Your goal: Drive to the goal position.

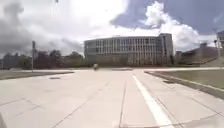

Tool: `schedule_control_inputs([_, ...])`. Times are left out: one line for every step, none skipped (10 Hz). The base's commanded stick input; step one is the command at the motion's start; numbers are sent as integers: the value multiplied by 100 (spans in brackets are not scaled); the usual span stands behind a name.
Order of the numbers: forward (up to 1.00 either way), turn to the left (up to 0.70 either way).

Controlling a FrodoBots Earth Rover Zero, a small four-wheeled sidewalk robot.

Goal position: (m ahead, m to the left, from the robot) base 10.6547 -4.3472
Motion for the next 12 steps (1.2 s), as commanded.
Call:
schedule_control_inputs([70, -17])
schedule_control_inputs([70, 1])
schedule_control_inputs([70, 1])
schedule_control_inputs([70, 1])
schedule_control_inputs([70, 2])
schedule_control_inputs([70, 2])
schedule_control_inputs([70, 2])
schedule_control_inputs([70, 2])
schedule_control_inputs([70, 2])
schedule_control_inputs([70, 2])
schedule_control_inputs([70, 2])
schedule_control_inputs([70, 2])
